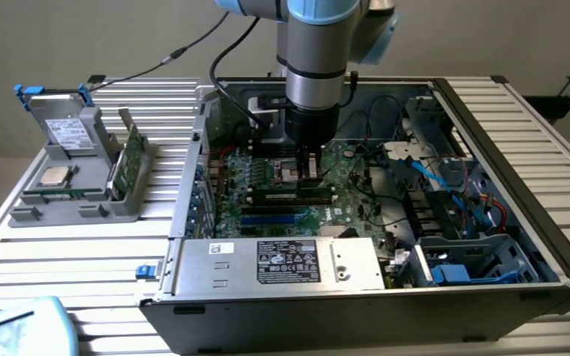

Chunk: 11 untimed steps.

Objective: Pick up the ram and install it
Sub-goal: 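Insert the ram into the slot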

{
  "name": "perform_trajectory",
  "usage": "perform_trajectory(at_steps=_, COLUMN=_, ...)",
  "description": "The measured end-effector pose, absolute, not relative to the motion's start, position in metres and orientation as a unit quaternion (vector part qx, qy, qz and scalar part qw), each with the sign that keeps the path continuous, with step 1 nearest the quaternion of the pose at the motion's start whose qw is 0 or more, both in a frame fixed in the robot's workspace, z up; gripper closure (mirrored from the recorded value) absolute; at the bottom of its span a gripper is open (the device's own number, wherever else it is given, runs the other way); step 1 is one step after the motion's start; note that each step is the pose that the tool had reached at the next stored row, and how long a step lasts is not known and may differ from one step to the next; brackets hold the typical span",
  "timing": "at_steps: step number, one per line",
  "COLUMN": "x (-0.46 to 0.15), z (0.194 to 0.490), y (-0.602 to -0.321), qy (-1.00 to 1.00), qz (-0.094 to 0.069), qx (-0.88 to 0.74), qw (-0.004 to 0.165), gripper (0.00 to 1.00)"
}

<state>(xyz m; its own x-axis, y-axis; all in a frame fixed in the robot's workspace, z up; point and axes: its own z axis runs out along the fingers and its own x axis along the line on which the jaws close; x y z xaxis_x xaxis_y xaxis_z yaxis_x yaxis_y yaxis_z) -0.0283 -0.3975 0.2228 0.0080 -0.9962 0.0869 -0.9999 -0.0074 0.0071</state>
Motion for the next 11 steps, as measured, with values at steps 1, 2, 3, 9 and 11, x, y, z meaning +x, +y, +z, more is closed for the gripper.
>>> perform_trajectory(at_steps=1, x=-0.0283, z=0.2228, y=-0.3975, qy=-0.704, qz=0.028, qx=0.709, qw=0.033, gripper=0.79)
perform_trajectory(at_steps=2, x=-0.0283, z=0.2228, y=-0.3975, qy=-0.704, qz=0.028, qx=0.709, qw=0.033, gripper=0.73)
perform_trajectory(at_steps=3, x=-0.0283, z=0.2228, y=-0.3975, qy=-0.704, qz=0.028, qx=0.709, qw=0.033, gripper=0.73)
perform_trajectory(at_steps=9, x=-0.0283, z=0.2246, y=-0.3974, qy=-0.704, qz=0.028, qx=0.709, qw=0.033, gripper=0.55)
perform_trajectory(at_steps=11, x=-0.0283, z=0.2283, y=-0.3975, qy=-0.704, qz=0.028, qx=0.709, qw=0.033, gripper=0.55)
